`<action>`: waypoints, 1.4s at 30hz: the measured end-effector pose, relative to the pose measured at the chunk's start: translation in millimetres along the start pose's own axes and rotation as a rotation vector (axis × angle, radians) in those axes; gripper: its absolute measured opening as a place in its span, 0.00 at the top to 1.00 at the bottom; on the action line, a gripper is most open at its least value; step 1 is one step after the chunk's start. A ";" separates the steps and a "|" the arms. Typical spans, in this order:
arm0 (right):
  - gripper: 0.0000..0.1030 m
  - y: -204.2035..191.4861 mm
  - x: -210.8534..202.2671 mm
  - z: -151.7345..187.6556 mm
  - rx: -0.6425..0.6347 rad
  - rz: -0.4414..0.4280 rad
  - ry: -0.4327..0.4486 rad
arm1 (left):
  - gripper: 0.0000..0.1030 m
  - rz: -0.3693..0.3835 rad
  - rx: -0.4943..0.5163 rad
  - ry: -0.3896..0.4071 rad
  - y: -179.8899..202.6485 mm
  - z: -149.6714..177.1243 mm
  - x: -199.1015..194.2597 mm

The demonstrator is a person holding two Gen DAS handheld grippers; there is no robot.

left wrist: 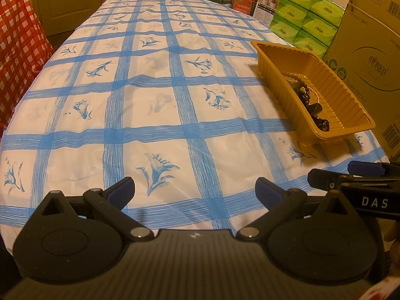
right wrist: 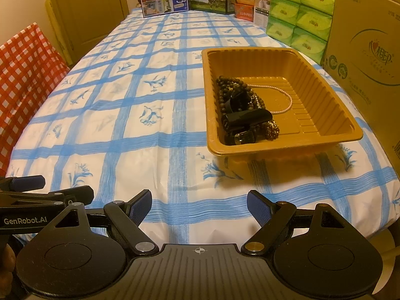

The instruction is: Organize jewelry

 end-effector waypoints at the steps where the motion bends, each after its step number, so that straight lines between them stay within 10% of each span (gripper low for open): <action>1: 0.20 0.0 0.0 0.0 0.000 0.000 0.000 | 0.01 0.000 0.000 0.000 0.1 0.0 0.0; 42: 0.20 1.7 -0.2 -3.4 0.000 0.003 0.002 | 0.01 0.000 0.003 0.005 0.8 -4.2 -0.7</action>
Point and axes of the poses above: each gripper's, at about its wrist camera, not at the fingertips, and x roughly the way its jaws point, y to its right, z to its underside, the point moved 2 cm from there along x, roughly the way its jaws point, and after that the axes turned 9 degrees about x, right-handed, at the moved point
